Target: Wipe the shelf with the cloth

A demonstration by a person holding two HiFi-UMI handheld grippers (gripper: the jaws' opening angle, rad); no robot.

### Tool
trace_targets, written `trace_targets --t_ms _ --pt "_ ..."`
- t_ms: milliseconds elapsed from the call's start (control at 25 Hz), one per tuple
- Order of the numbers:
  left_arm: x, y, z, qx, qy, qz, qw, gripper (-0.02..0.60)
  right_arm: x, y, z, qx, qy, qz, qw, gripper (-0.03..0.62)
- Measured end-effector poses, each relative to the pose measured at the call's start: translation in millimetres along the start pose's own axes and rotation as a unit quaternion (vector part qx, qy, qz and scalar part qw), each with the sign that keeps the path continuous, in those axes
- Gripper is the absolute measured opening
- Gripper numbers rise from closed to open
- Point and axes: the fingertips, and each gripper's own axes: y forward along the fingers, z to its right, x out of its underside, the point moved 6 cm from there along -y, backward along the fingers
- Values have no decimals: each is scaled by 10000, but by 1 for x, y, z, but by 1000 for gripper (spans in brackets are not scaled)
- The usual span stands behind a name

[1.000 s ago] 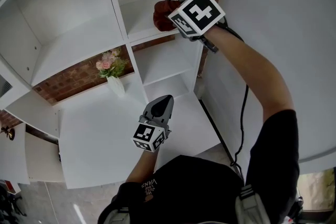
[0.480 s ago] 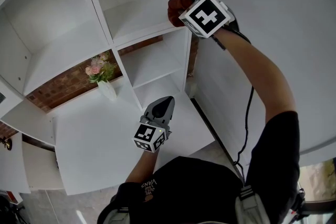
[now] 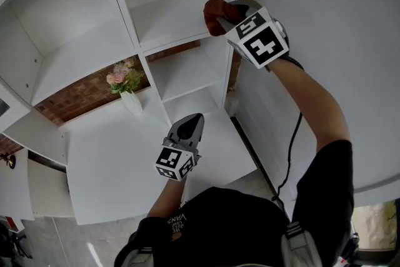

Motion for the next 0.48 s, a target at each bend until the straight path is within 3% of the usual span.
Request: trace_targets --t_ms 320,480 --pt "-8 -19 -19 -544 101 -6 9985 8 24 -28 -25 -57 697 1192 9904 103" --pt "-9 -26 -27 -810 136 -17 9966 8 48 -35 -50 -104 875 1536 9842 103"
